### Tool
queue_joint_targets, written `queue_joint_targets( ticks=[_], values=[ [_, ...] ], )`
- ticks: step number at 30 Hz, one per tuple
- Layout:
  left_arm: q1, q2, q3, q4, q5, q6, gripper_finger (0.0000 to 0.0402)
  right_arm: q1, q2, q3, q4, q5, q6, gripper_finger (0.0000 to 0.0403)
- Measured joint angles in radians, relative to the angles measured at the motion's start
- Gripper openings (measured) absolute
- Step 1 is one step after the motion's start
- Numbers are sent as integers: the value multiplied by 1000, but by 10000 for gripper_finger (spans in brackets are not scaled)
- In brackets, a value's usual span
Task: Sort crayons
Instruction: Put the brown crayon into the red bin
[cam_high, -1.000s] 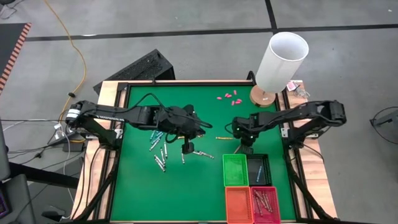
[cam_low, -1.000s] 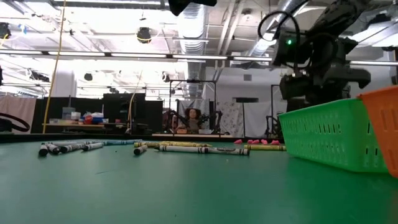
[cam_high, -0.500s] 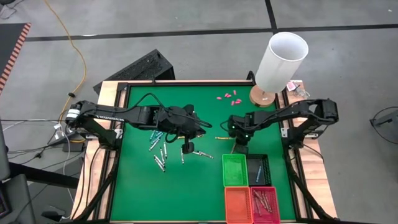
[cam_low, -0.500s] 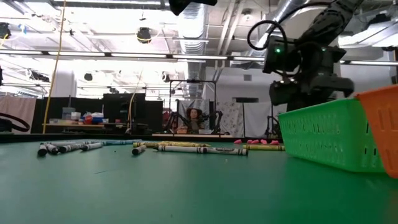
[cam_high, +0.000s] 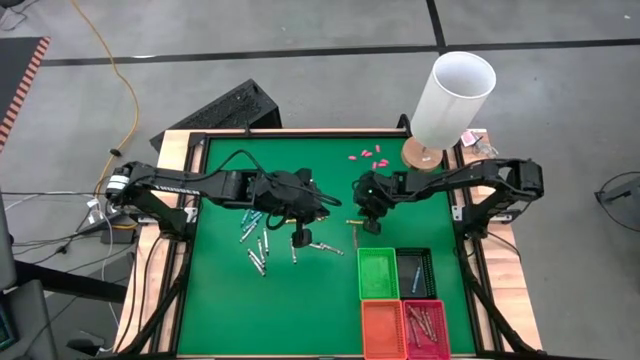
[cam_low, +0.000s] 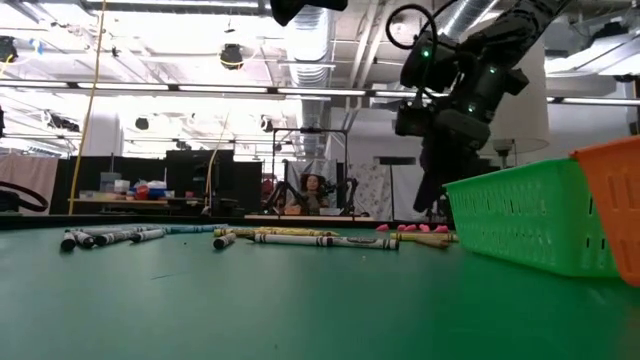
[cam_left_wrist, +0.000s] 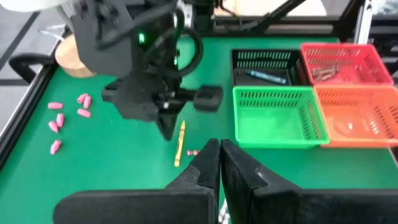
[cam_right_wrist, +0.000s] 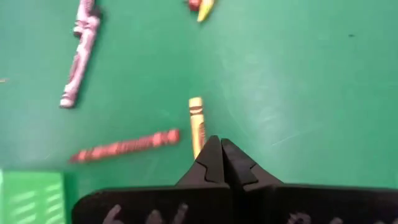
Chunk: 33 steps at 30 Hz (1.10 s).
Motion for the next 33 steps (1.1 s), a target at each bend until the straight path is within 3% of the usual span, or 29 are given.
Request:
queue_joint_targets(
  ticks=[4, 7, 12, 17, 19, 23, 26, 30, 33],
  values=[
    [0, 0, 0, -18, 0, 0, 0, 9, -5, 19, -61, -124, -22, 0],
    [0, 0, -1, -18, 0, 0, 0, 28, 0, 19, -71, -144, -21, 0],
    [0, 4, -90, 47, 56, 68, 0, 58, -20, 19, -81, -47, -5, 0],
    [4, 8, -299, 375, 93, 94, 0, 47, -155, 19, -104, 129, 124, 0],
    [15, 8, -386, 545, 30, 74, 0, 40, -238, 19, -118, 184, 174, 0],
    [29, 20, -495, 788, -193, -8, 0, 34, -408, 19, -157, 278, 237, 0],
    [26, 60, -500, 811, -238, -69, 0, 36, -514, 19, -213, 345, 251, 0],
    [3, 167, -455, 816, -140, -54, 12, 43, -619, 19, -289, 383, 273, 0],
    [-15, 249, -397, 779, -63, 74, 32, 52, -671, 19, -337, 382, 291, 0]
  ],
)
